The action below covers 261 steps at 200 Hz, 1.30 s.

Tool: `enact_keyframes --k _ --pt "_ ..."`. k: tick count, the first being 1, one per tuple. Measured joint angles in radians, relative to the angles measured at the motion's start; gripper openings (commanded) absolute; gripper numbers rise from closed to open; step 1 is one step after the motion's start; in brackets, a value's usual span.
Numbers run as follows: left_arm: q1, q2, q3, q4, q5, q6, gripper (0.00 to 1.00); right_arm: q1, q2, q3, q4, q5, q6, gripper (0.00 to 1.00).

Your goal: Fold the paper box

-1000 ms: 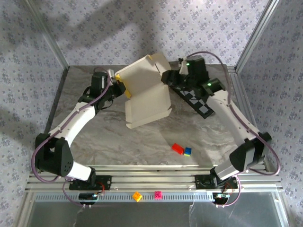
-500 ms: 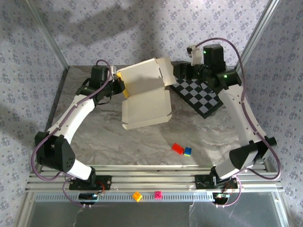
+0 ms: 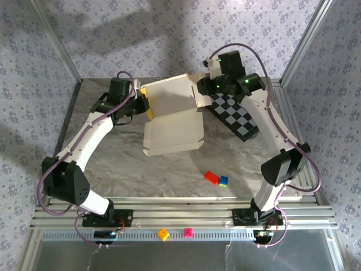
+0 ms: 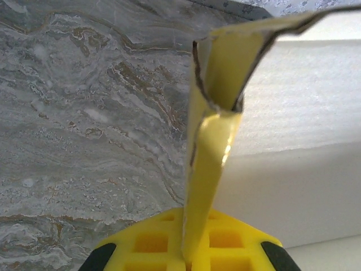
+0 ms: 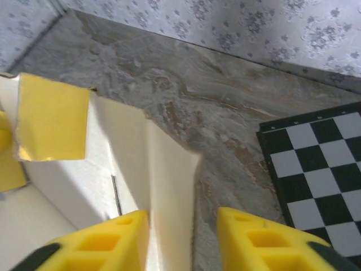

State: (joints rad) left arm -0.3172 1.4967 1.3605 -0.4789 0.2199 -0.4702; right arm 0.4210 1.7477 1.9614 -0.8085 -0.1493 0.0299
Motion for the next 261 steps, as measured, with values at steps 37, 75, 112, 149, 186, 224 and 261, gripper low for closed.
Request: enact_keyframes --k 37,75,112,149,186,224,261 --pt "0.000 0.003 0.006 -0.010 0.001 0.003 0.00 0.100 0.042 0.050 -0.046 0.267 -0.011 0.00" --pt "-0.013 0.006 0.009 -0.019 0.012 0.003 0.00 0.240 0.067 0.065 -0.087 0.691 0.009 0.00" --pt "-0.017 0.019 0.038 -0.020 0.016 0.002 0.00 0.383 0.122 0.087 -0.082 1.086 0.015 0.00" --pt "-0.017 0.032 0.050 -0.026 -0.003 0.002 0.00 0.469 0.225 0.128 -0.063 1.335 0.001 0.00" --pt "-0.017 0.032 0.051 -0.049 -0.019 0.002 0.00 0.484 0.253 0.176 -0.097 1.365 0.020 0.39" --pt "-0.016 0.032 0.061 -0.062 -0.011 0.019 0.00 0.418 0.083 0.142 -0.109 0.950 0.031 0.73" --pt "-0.008 0.043 0.085 -0.074 0.001 0.062 0.00 0.080 -0.264 -0.055 0.039 0.093 0.134 0.77"
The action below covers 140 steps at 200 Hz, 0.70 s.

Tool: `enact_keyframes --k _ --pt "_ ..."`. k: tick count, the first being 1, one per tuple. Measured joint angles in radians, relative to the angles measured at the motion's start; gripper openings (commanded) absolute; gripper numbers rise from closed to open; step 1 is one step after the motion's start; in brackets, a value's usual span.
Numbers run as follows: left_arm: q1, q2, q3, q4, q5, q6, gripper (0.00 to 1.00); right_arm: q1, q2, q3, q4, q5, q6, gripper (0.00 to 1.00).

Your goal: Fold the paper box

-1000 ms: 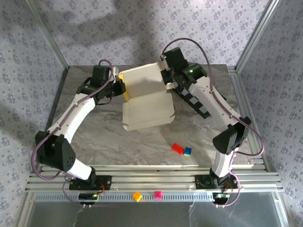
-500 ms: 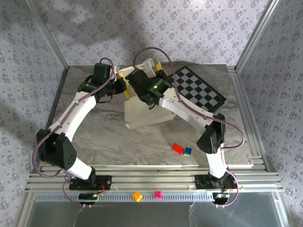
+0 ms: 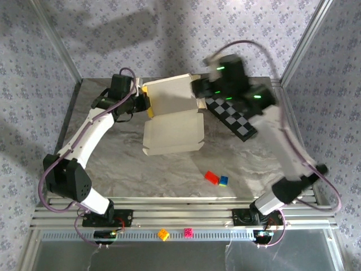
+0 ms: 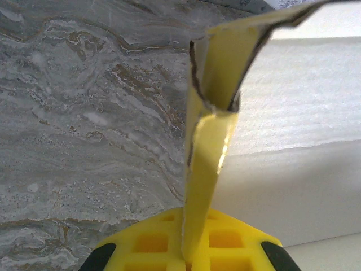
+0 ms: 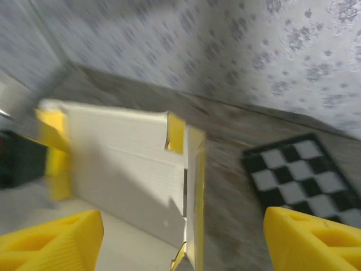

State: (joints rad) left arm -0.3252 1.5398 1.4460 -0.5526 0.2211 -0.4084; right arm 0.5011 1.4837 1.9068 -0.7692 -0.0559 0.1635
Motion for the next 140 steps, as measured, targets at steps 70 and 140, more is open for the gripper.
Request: enact_keyframes --k 70,140 --pt "0.040 0.057 0.050 -0.021 0.120 0.069 0.00 -0.391 -0.035 -0.339 0.396 -0.824 0.302 0.59" --pt "0.055 0.100 0.064 -0.031 0.204 0.093 0.00 -0.355 0.085 -0.470 0.472 -1.035 0.338 0.57"
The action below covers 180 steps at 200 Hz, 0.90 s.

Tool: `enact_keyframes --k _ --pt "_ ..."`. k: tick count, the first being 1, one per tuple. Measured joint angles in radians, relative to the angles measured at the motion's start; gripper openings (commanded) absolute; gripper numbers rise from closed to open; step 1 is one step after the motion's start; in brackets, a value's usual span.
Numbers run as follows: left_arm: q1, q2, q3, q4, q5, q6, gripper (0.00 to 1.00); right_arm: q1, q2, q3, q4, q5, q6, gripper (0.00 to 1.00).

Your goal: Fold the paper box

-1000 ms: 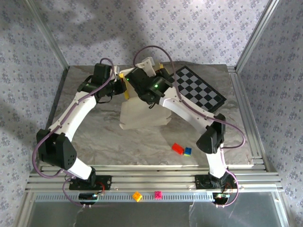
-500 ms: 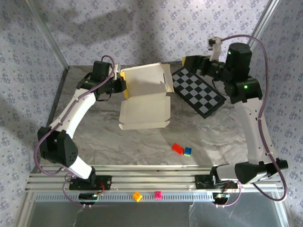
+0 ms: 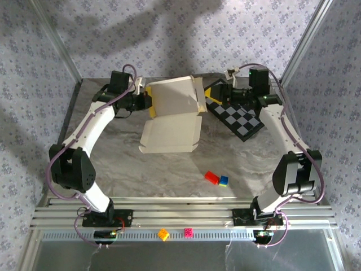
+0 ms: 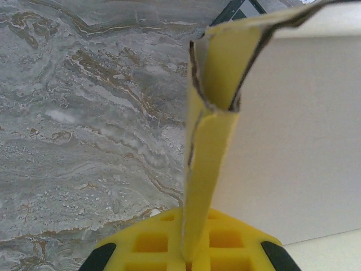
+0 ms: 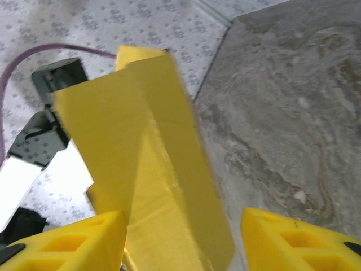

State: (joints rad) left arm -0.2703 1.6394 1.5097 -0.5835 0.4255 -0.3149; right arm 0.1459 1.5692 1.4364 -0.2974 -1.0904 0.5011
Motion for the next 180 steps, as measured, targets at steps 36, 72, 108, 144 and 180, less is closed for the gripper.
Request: enact_keyframes --k 36,72,108,144,180 --pt "0.000 0.000 0.005 -0.002 0.010 0.001 0.00 0.043 0.002 0.021 -0.011 -0.006 -0.034 0.55" --pt "0.000 0.001 0.023 -0.008 0.015 0.005 0.00 0.052 0.042 0.087 -0.070 0.022 -0.085 0.59" --pt "-0.001 0.001 0.028 -0.019 0.016 0.012 0.00 0.095 0.082 0.195 -0.172 0.107 -0.177 0.56" --pt "-0.001 0.001 0.029 -0.023 0.006 0.018 0.00 0.137 0.094 0.274 -0.282 0.216 -0.257 0.53" --pt "-0.002 0.001 0.029 -0.023 -0.003 0.019 0.00 0.174 0.103 0.313 -0.363 0.360 -0.311 0.48"
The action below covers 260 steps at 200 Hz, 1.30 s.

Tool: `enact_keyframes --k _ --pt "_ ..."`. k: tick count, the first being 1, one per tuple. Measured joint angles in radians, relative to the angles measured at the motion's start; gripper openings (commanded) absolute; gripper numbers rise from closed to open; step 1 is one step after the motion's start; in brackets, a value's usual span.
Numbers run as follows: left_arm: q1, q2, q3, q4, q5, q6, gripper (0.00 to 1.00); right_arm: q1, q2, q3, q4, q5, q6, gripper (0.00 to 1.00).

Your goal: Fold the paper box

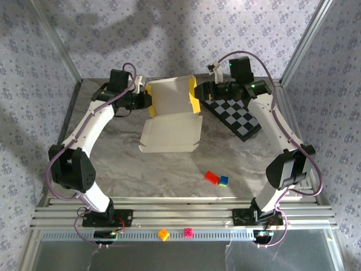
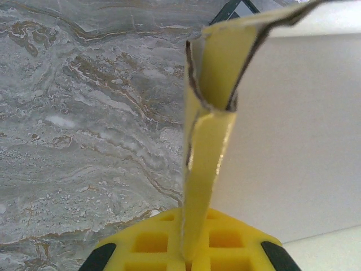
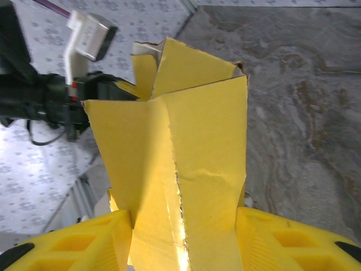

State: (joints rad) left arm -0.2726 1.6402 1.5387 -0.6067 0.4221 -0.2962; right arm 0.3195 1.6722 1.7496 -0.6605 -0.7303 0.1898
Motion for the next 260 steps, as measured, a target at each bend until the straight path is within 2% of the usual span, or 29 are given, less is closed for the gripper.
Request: enact_keyframes --k 74,127,147,214,260 --pt "-0.011 0.000 0.000 -0.006 -0.029 0.001 0.00 0.106 0.001 0.028 -0.079 0.388 -0.048 0.29" --pt "-0.021 -0.004 0.001 -0.011 -0.053 0.000 0.00 0.185 0.043 0.101 -0.139 0.627 -0.048 0.26" --pt "-0.024 -0.004 0.001 -0.015 -0.066 0.001 0.00 0.212 0.074 0.130 -0.173 0.713 -0.048 0.22" --pt "-0.039 -0.011 0.002 -0.027 -0.098 0.000 0.00 0.299 0.171 0.258 -0.282 1.012 -0.011 0.00" --pt "-0.063 -0.011 0.030 -0.053 -0.143 -0.002 0.00 0.367 0.216 0.315 -0.348 1.218 0.005 0.00"
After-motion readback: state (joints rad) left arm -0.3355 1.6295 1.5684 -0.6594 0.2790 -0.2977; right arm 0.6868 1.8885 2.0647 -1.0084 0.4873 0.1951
